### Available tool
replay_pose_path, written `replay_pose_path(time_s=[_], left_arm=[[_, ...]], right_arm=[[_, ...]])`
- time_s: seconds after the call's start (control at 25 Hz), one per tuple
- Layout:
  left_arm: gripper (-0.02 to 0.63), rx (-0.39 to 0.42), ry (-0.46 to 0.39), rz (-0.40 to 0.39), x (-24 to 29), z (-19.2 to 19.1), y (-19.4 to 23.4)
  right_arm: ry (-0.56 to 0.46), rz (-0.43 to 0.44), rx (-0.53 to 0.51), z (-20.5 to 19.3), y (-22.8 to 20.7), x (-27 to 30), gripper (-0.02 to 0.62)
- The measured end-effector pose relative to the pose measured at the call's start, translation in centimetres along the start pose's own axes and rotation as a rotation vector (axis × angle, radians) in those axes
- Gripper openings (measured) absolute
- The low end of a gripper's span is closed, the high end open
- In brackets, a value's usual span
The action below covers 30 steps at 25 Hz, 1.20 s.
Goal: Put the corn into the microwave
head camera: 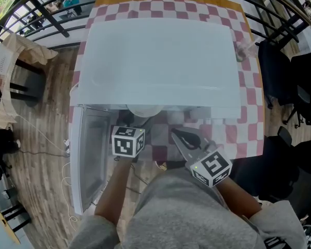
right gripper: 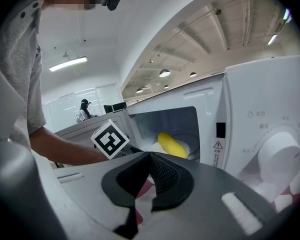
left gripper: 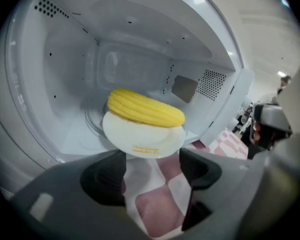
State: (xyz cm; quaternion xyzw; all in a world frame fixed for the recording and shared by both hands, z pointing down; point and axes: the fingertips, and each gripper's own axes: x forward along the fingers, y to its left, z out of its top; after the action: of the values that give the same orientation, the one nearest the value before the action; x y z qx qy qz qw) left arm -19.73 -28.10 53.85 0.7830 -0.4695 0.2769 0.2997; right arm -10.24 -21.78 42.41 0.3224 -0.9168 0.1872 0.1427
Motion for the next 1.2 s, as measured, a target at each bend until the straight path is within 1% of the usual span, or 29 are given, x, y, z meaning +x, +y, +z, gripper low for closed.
replay_pose_path(time_s=[0.12, 0.2, 0.24, 0.28, 0.32, 0.36, 0.6, 0.8, 0.96, 1.08, 1.2], left_arm=[[0.306, 0.001, 0.012, 0.052, 0.2, 0.3, 0.7], [0.260, -0.006, 0.018, 0.089, 0.1, 0.4, 1.4], [0.211, -0.007, 0.017, 0.111, 0.0, 0.6, 1.7], [0.133, -0.005, 0.015, 0.134, -0.2, 0.7, 2.0], [0.038, 0.000, 0.011, 0.154, -0.3, 0.9, 2.3], [0.012, 0.006, 0.008, 0.166, -0.3, 1.0, 2.5], [0.012, 0.008, 0.018, 0.163, -0.3, 0.8, 2.4], [0.012, -0.001, 0.022, 0.145, -0.2, 0.2, 1.5], [0.012, -0.009, 0.026, 0.151, -2.0, -1.4, 0.6], [0.012, -0.021, -0.008, 0.151, -3.6, -2.0, -0.3], [0.012, -0.042, -0.060, 0.154, -6.1, -2.9, -1.6]], right_arm=[[-0.001, -0.001, 0.002, 0.0, 0.0, 0.1, -0.002], [0.000, -0.002, 0.002, -0.1, 0.0, 0.2, -0.002], [0.001, -0.002, 0.002, -0.1, 0.0, 0.2, -0.002], [0.002, -0.002, 0.002, -0.1, -0.1, 0.2, -0.002], [0.002, -0.003, 0.002, -0.1, -0.1, 0.2, -0.002], [0.002, -0.005, 0.001, -0.1, -0.1, 0.2, -0.002], [-0.007, 0.002, 0.004, -0.4, 0.4, 0.4, -0.002], [-0.019, -0.037, 0.012, -0.5, -0.1, -1.0, -0.002], [-0.032, -0.065, 0.023, -0.5, 0.1, -2.5, -0.002], [-0.048, -0.077, 0.004, -0.3, 0.4, -3.3, -0.002], [-0.063, -0.074, -0.025, -0.2, 1.4, -4.2, -0.002]])
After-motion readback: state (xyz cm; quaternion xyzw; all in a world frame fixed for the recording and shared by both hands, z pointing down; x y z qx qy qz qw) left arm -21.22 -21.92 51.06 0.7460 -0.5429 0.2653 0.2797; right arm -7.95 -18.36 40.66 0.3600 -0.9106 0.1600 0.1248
